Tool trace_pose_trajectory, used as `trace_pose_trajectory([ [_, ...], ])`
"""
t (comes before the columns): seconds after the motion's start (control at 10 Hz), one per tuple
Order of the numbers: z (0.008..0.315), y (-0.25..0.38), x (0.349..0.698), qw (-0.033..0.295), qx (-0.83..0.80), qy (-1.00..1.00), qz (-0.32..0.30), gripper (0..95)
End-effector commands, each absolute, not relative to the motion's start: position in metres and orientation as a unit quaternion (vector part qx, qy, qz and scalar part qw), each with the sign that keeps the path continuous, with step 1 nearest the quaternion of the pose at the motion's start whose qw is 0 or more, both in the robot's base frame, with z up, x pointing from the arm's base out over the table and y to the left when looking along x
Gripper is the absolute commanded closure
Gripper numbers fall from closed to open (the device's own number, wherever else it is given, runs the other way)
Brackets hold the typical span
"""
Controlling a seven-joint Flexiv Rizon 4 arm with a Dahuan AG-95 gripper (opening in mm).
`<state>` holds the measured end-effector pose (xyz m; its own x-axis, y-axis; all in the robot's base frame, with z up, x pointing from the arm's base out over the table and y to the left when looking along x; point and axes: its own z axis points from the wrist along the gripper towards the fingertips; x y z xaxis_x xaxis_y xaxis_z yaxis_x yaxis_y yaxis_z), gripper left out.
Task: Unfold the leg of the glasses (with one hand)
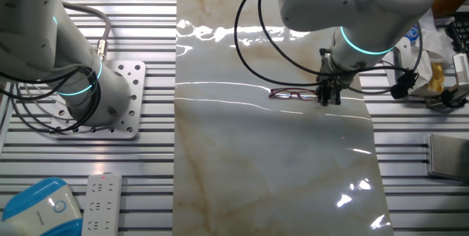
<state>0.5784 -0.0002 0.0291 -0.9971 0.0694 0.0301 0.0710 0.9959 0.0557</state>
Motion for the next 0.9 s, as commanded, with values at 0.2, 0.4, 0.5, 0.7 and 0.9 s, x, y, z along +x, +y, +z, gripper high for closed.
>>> trace_pose_trajectory([
  [0.2, 0.0285, 0.0, 0.5789, 0.02, -0.039, -0.999, -0.031, 95.0],
  [0.4, 0.0285, 0.0, 0.5789, 0.023, -0.04, -0.998, -0.032, 95.0],
  [0.5, 0.0285, 0.0, 0.5789, 0.024, -0.04, -0.998, -0.032, 95.0],
  [0.7, 0.0285, 0.0, 0.5789, 0.026, -0.04, -0.998, -0.032, 95.0],
  [0.9, 0.0282, -0.0001, 0.5792, 0.029, -0.041, -0.998, -0.031, 95.0],
])
